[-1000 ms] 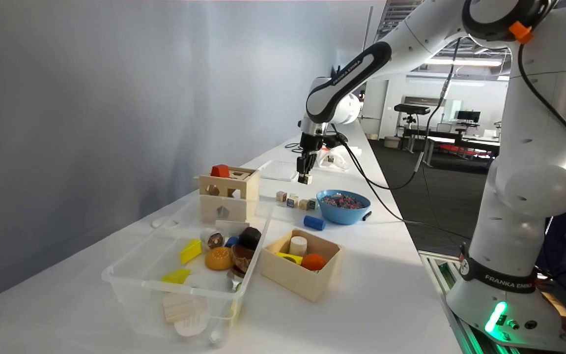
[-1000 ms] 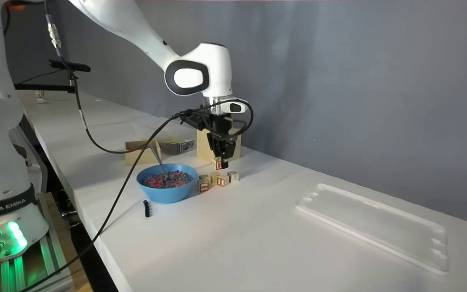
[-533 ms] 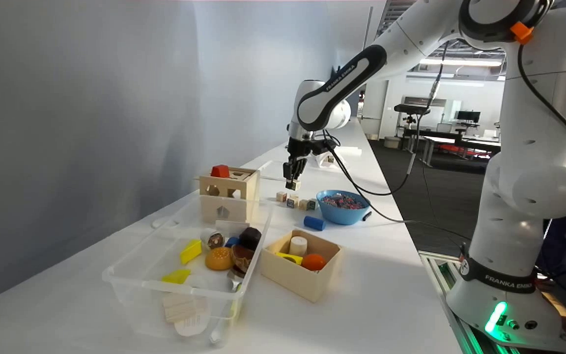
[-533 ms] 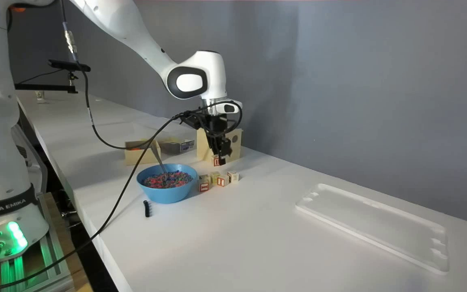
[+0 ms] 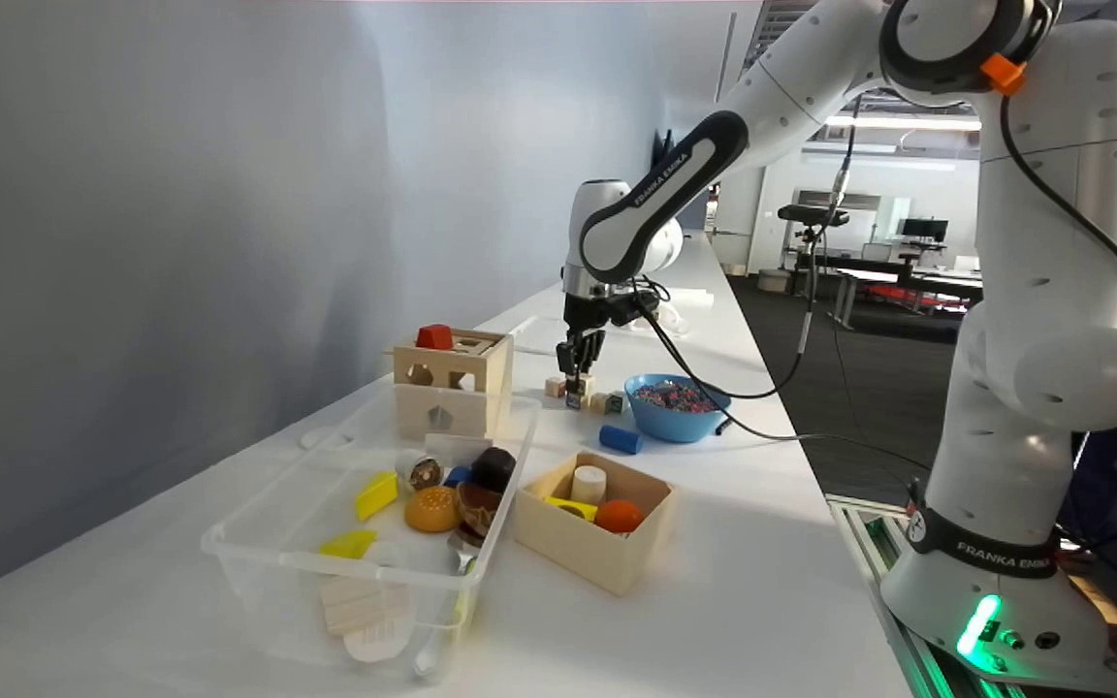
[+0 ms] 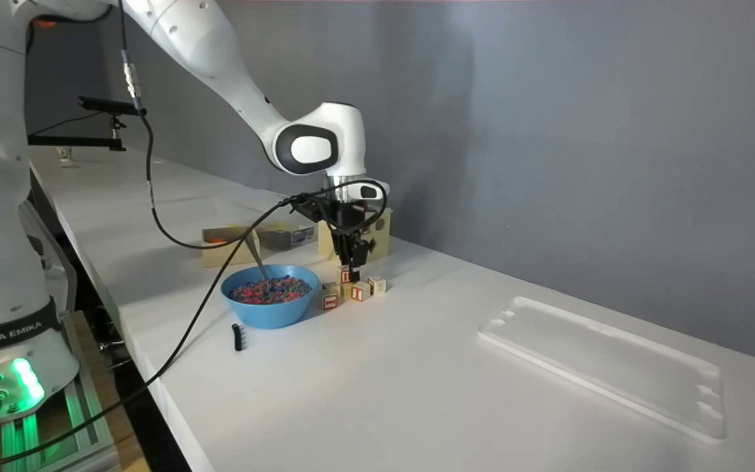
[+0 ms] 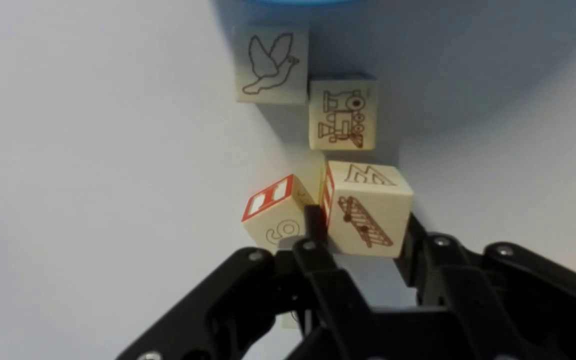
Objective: Move the box to the left then stack up the blocks
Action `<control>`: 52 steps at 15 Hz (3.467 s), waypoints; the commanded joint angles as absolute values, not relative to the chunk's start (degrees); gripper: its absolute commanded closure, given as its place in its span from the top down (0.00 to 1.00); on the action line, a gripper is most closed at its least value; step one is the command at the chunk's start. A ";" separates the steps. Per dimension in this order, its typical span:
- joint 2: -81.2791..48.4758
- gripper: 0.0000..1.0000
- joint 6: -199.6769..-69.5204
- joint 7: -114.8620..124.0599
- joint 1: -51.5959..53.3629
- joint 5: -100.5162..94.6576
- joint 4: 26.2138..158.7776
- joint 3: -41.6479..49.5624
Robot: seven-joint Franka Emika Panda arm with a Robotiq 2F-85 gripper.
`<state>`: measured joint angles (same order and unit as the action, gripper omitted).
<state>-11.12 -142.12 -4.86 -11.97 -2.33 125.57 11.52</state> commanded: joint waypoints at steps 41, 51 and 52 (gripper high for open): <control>-1.51 1.00 -130.74 -16.31 -13.15 -0.21 126.28 11.08; 9.39 1.00 -117.99 -33.04 -14.14 -9.62 135.05 14.84; 9.96 1.00 -117.41 -34.42 -14.04 -11.35 135.95 14.90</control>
